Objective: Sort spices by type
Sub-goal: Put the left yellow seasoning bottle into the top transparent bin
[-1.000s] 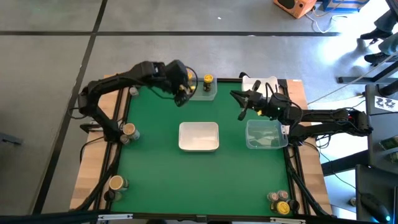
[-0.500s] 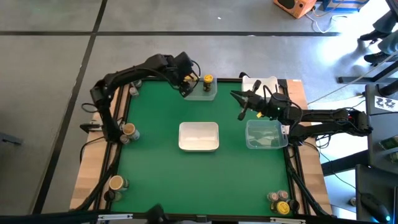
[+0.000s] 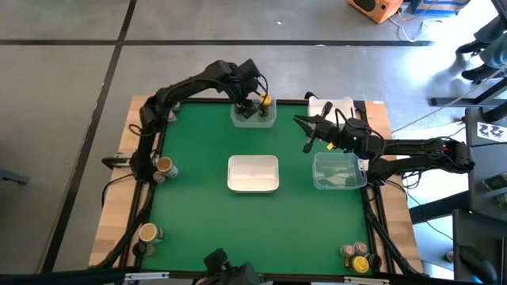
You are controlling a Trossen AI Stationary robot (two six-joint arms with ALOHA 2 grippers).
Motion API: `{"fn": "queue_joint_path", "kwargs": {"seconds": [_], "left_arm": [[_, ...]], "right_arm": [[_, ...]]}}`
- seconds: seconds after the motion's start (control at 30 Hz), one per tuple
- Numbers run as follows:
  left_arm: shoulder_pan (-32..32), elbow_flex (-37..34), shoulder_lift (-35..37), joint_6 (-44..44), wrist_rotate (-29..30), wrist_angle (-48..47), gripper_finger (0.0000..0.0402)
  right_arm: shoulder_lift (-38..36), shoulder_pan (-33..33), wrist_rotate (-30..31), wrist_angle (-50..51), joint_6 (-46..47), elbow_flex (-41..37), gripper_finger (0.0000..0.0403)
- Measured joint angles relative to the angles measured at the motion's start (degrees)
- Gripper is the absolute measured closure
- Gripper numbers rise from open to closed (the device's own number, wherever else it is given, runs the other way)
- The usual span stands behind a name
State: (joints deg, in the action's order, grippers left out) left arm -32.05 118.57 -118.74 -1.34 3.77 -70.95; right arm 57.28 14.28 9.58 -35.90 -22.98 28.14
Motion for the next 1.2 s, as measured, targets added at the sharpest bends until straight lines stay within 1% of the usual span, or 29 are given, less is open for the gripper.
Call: {"fn": "queue_joint_path", "kwargs": {"seconds": [0.27,0.5,0.8,0.93,1.2], "left_arm": [[-0.30,0.36,-4.94,0.31,0.27,-0.55,0.0191],[-0.76,0.41,-7.79,0.00,0.75,-0.90,0.0186],[-0.96,0.36,-8.94,-0.31,1.94,-1.60,0.0160],[-1.01,0.36,-9.18,-2.90,3.89,-0.49,0.0149],[-1.05,0.36,-9.24,-4.68,3.96,-0.85,0.0104]], "right_arm": [[0.00,0.00,0.02,0.58,-0.03,0.00,0.0364],[0.00,0.00,0.02,1.07,-0.05,-0.01,0.0364],[0.00,0.02,0.02,1.33,-0.07,-0.02,0.0364],[0.00,0.01,0.02,1.33,-0.07,-0.02,0.0364],[0.00,0.02,0.00,1.31,-0.09,-0.02,0.0364]]}}
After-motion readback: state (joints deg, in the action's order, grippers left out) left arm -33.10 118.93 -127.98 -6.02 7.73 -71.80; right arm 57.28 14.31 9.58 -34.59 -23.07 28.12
